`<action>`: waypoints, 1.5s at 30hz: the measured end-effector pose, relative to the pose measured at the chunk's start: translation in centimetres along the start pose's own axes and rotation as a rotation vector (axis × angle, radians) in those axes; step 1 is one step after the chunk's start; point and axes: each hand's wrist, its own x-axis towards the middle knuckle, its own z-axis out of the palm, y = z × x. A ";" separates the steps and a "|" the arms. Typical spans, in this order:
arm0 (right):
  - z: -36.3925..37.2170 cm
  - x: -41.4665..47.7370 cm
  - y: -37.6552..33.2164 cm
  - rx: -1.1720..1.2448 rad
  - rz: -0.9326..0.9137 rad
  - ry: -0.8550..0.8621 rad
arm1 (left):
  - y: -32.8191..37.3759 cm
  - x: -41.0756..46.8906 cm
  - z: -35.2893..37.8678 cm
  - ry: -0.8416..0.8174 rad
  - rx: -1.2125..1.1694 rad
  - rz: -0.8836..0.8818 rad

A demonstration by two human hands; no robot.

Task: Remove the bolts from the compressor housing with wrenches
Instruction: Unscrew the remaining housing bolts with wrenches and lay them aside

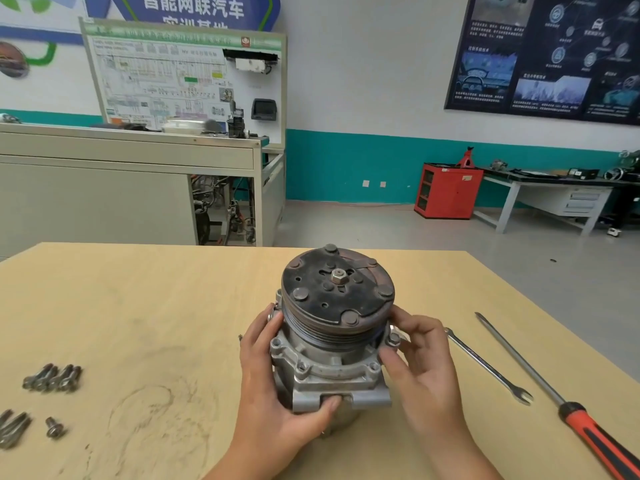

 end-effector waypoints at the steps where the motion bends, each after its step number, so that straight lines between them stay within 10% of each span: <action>1: 0.0 0.0 0.1 -0.016 -0.006 0.000 | 0.0 0.0 0.0 0.004 0.001 -0.004; 45: 0.3 -0.3 0.0 -0.024 0.000 0.083 | 0.8 -0.3 0.0 0.023 -0.055 -0.110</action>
